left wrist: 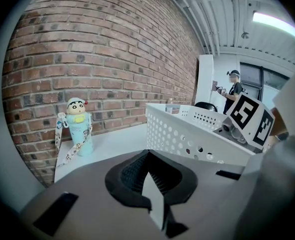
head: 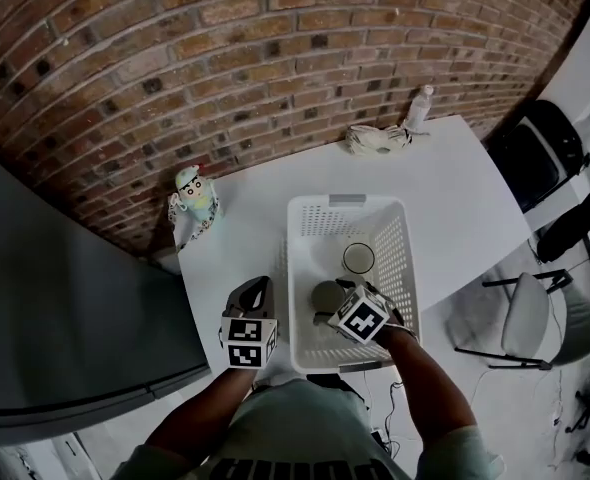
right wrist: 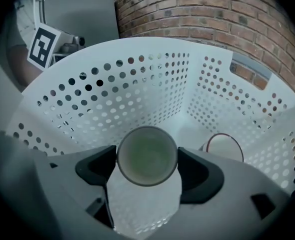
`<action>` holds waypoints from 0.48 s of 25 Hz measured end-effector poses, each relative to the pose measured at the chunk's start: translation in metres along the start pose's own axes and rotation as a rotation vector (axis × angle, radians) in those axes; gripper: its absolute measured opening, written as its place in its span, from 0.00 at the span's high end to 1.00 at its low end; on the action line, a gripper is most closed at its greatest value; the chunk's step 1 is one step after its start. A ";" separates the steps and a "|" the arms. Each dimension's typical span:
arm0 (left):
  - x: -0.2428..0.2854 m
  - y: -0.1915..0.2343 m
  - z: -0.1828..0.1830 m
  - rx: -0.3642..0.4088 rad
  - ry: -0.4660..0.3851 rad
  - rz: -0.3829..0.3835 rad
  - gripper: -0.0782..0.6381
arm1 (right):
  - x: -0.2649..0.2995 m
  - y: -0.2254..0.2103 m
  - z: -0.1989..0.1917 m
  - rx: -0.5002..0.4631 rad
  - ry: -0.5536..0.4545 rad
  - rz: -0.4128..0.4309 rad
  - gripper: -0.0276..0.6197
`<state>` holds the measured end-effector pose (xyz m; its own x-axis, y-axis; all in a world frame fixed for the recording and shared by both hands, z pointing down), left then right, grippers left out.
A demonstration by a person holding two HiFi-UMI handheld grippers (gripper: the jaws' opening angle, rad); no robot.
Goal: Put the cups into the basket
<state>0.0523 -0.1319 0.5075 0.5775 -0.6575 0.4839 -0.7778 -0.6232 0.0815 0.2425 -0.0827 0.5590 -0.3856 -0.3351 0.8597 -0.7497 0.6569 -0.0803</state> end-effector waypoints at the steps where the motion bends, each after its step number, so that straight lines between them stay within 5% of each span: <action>1: -0.001 -0.001 0.001 0.003 -0.004 -0.004 0.88 | -0.002 0.000 0.000 -0.008 0.004 -0.005 0.37; 7: -0.010 0.000 0.010 0.015 -0.032 -0.018 0.88 | -0.026 0.001 0.004 -0.027 -0.025 -0.049 0.37; 12: -0.029 0.003 0.020 0.054 -0.079 -0.034 0.88 | -0.074 0.009 0.033 0.021 -0.191 -0.115 0.37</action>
<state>0.0383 -0.1231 0.4759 0.6226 -0.6655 0.4116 -0.7443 -0.6661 0.0489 0.2470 -0.0744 0.4780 -0.3902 -0.5306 0.7524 -0.8049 0.5935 0.0011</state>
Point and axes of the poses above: the fingertips, and each gripper's own axes: x forward along the fingers, y to its left, z out of its top, the point moved 9 cm from there along -x, backward along the fingers, and after that the axes turned 1 degree about z, right-handed, at the moved point
